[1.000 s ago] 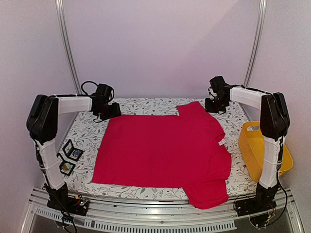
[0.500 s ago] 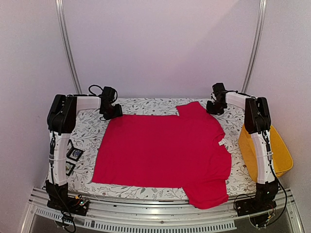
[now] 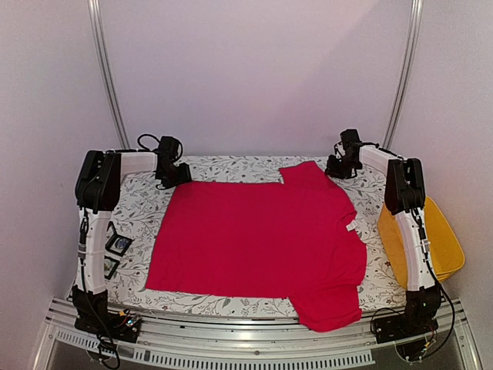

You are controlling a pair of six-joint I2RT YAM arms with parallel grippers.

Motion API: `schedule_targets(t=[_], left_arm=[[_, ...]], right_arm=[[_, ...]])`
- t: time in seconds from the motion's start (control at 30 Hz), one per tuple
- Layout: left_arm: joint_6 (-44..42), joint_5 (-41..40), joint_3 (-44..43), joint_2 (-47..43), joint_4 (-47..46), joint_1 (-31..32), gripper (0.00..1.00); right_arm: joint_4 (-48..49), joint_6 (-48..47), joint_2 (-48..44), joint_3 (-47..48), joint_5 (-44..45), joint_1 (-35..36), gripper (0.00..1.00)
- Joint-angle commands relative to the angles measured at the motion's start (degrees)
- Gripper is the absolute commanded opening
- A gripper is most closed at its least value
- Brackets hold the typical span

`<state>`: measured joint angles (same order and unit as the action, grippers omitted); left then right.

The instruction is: Pin the brooch onto the clothing

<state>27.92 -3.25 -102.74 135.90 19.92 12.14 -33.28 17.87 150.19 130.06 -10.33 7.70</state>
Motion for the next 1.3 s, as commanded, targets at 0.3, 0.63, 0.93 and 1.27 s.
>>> schedule_targets(t=[0.3,0.63,0.93,1.27], left_arm=[[0.7,0.6,5.8,0.8,0.7,-1.3,0.62],[0.9,-0.5,6.7,0.0,-0.1,-1.2,0.61],[0.4,-0.6,3.0,1.9,0.2,-1.3,0.62],[-1.9,-2.3,0.2,0.2,0.3,-1.3,0.63]], right_arm=[[-1.1,0.1,2.2,-2.7,-6.4,3.1,0.20],[6.5,7.1,0.7,-1.9,-2.3,0.8,0.00],[11.0,8.3,4.7,2.4,-6.4,0.1,0.00],[12.4,10.4,4.0,2.5,-5.4,-1.2,0.21]])
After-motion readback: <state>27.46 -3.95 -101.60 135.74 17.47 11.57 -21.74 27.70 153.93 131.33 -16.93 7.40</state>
